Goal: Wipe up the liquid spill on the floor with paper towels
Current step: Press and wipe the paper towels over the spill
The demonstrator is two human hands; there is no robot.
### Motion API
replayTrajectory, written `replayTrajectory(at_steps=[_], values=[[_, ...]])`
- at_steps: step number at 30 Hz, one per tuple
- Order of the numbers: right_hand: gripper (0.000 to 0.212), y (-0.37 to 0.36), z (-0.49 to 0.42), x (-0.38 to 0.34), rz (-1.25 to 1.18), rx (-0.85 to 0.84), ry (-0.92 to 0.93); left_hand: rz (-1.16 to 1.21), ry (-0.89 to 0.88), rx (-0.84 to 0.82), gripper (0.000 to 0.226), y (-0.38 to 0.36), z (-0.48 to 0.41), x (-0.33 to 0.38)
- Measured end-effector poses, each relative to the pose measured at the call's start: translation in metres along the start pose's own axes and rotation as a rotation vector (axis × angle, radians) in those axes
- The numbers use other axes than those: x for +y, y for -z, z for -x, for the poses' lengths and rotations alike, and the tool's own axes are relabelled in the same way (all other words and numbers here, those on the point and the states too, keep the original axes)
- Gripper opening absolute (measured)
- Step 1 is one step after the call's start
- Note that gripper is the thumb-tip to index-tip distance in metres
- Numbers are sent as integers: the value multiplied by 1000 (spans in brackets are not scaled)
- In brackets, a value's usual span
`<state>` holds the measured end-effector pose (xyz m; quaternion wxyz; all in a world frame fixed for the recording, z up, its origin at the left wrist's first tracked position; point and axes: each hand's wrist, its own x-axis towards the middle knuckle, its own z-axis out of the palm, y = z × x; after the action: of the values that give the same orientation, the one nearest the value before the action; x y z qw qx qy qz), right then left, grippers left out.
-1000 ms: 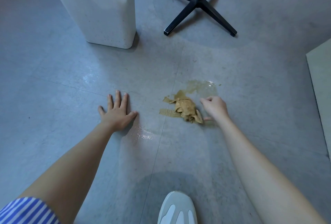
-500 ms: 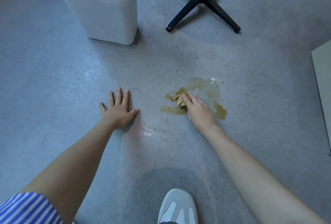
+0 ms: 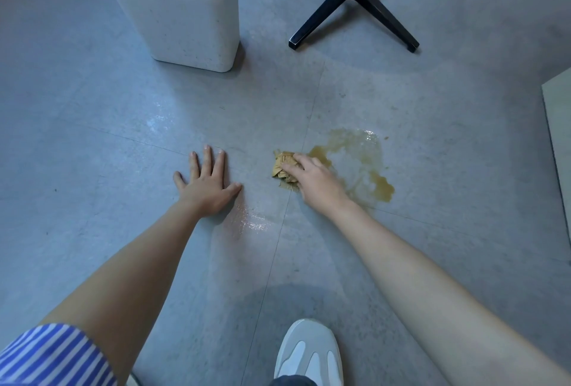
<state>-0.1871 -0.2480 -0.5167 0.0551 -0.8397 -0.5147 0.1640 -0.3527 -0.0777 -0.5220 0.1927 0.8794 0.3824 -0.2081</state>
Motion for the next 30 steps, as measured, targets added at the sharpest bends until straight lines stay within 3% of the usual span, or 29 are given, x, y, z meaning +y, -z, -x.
replayTrajectory(at_steps=[5, 9, 13, 18, 23, 27, 30], values=[[54, -10, 32, 1, 24, 115, 187, 4, 3, 11, 79, -1, -1, 1], [47, -13, 50, 10, 63, 159, 203, -2, 14, 37, 79, -1, -2, 3], [55, -10, 58, 28, 34, 254, 4, 20, 20, 74, 77, -1, 0, 14], [43, 1, 68, 47, 3, 385, -203, 12, -80, 79, 74, -7, -2, 38], [32, -5, 79, 45, 62, 336, -226, -9, -146, 76, 73, -10, -5, 58], [50, -11, 67, 42, 27, 238, -344, -30, -178, 24, 75, -15, -8, 66], [46, -9, 60, 41, 23, 150, -370, -34, -178, -8, 76, -15, -9, 65]])
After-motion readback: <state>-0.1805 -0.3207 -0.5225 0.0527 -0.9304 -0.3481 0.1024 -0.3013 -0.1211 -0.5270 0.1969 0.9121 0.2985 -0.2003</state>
